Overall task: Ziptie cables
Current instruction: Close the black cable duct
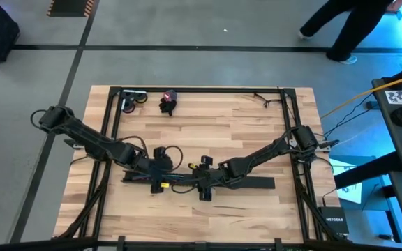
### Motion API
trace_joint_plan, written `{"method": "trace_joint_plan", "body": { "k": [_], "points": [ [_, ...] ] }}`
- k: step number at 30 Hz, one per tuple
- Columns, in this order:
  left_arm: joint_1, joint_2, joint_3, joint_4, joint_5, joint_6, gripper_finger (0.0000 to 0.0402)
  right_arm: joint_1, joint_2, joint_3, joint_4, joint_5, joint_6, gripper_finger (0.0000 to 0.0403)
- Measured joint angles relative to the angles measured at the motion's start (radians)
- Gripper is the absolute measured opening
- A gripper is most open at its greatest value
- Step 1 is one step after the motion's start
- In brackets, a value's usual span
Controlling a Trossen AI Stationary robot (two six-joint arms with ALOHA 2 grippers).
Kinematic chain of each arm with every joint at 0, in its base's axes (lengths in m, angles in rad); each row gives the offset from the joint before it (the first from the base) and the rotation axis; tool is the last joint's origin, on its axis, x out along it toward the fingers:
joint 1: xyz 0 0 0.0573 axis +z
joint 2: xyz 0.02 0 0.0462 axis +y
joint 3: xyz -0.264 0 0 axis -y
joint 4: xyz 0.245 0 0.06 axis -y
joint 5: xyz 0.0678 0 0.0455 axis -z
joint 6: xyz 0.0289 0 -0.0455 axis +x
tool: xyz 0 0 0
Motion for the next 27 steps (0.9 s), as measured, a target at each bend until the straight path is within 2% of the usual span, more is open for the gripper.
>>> {"method": "trace_joint_plan", "body": {
  "k": [3,9,13,24,27],
  "points": [
    [-0.007,0.000,-0.077,0.101,0.004,0.028,0.0282,0.000,0.000,0.000,0.005,0.000,-0.004,0.0229],
    [-0.008,0.001,-0.228,0.360,0.059,0.132,0.0282,0.001,0.002,-0.001,0.027,0.014,-0.004,0.0229],
    [-0.005,0.017,-0.310,0.546,0.114,0.150,0.0282,0.001,0.002,-0.001,0.028,0.017,-0.004,0.0229],
    [0.031,0.180,-0.334,0.783,0.104,0.153,0.0282,0.001,0.002,-0.001,0.046,0.024,-0.003,0.0229],
    [0.044,0.220,-0.334,0.812,0.109,0.102,0.0280,0.001,0.002,-0.001,0.046,0.025,-0.004,0.0229]
  ]
}}
